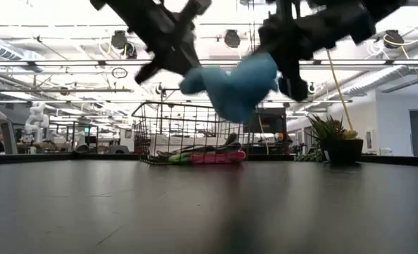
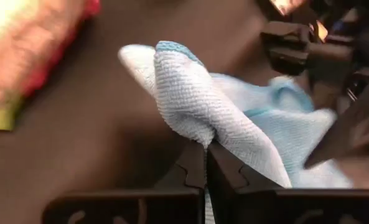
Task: Fold microfiber towels
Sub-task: Stack the folded light blue microfiber cloth on top of the gray microfiber cloth in the wire basket
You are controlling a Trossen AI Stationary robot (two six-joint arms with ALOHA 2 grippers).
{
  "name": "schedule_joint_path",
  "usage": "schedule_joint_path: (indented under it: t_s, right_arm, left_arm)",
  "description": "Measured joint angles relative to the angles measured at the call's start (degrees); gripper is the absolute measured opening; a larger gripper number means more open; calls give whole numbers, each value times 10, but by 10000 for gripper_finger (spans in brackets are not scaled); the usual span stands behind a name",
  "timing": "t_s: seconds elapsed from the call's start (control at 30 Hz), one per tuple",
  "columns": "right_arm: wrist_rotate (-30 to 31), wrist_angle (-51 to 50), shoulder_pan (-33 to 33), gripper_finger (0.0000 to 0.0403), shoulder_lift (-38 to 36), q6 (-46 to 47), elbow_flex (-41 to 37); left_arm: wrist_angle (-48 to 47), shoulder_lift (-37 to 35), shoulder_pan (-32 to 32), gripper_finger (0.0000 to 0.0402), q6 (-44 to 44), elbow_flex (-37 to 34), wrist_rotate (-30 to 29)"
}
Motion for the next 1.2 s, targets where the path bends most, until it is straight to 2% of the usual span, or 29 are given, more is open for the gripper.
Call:
schedule_joint_path:
  t_s: [0.13, 0.33, 0.53, 0.67, 0.93, 1.2]
  right_arm:
    - [1, -33, -33, 0, -30, -57, 51]
    - [-33, -184, -118, 0, -44, -172, 168]
    - [-62, -271, -219, 0, -27, -275, 265]
    - [-116, -259, -279, 0, 3, -292, 287]
    - [-219, -159, -359, 0, 105, -286, 291]
    - [-269, -79, -409, 0, 175, -257, 291]
  left_arm:
    - [-38, -62, 3, 1, 20, 1, -48]
    - [-60, -112, 25, 1, 55, 0, -106]
    - [-73, -123, 83, 0, 87, 0, -107]
    - [-62, -123, 123, 0, 109, 0, -98]
    - [-85, -120, 208, 1, 131, 0, -66]
    - [-118, -119, 253, 2, 126, 0, -44]
